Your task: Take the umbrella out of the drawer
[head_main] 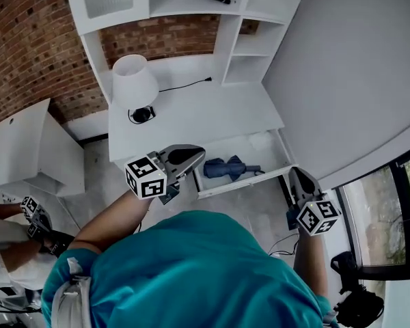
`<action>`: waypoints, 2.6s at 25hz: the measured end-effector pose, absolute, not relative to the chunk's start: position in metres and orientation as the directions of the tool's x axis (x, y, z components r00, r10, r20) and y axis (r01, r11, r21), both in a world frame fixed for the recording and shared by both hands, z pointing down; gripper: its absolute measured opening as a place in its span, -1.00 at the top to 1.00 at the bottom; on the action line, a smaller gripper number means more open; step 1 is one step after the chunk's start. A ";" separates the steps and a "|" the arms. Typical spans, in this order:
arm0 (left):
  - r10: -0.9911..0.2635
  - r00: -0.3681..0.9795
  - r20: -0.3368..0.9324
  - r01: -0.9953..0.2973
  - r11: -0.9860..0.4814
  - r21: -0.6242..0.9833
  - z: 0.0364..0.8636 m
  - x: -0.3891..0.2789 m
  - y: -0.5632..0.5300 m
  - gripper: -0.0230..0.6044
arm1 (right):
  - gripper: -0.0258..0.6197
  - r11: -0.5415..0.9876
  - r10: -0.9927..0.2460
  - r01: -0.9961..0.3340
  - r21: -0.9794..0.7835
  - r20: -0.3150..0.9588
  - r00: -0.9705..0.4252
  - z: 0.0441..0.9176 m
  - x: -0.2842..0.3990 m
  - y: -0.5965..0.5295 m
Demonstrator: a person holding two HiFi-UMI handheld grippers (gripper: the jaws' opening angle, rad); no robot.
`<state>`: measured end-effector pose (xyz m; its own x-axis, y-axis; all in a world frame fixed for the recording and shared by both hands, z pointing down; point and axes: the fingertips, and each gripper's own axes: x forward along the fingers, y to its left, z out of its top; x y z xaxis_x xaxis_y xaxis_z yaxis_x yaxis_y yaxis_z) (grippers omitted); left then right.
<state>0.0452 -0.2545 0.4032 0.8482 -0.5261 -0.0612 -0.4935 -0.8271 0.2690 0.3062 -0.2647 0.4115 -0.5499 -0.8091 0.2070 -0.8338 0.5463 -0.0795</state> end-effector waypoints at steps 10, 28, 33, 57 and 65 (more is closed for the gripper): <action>-0.479 0.878 0.011 -0.463 -0.841 0.281 0.430 0.092 -0.279 0.90 | 0.85 0.534 -0.812 -0.838 -0.113 0.208 -0.546 0.436 0.342 -0.280; -0.285 0.925 0.250 -0.355 -0.883 0.307 0.535 0.096 -0.366 0.90 | 0.85 0.451 -0.836 -0.882 -0.139 0.281 -0.472 0.465 0.289 -0.309; -0.270 0.905 0.328 -0.378 -0.864 0.332 0.571 0.118 -0.378 0.90 | 0.85 0.440 -0.834 -0.883 -0.166 0.290 -0.470 0.478 0.302 -0.311; -0.051 0.416 0.908 -0.206 -0.978 0.040 0.877 0.217 -0.405 0.01 | 0.85 0.326 -0.794 -0.902 -0.281 0.437 -0.423 0.589 0.382 -0.281; -0.090 0.341 0.936 -0.189 -0.982 -0.026 0.926 0.217 -0.403 -0.02 | 0.85 0.297 -0.787 -0.905 -0.303 0.458 -0.412 0.610 0.396 -0.273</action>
<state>0.2175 -0.4029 0.9256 0.3407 -0.0903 0.9358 -0.1894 -0.9816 -0.0258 0.3963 -0.2725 0.6100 -0.4122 -0.7874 0.4583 -0.9053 0.2974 -0.3032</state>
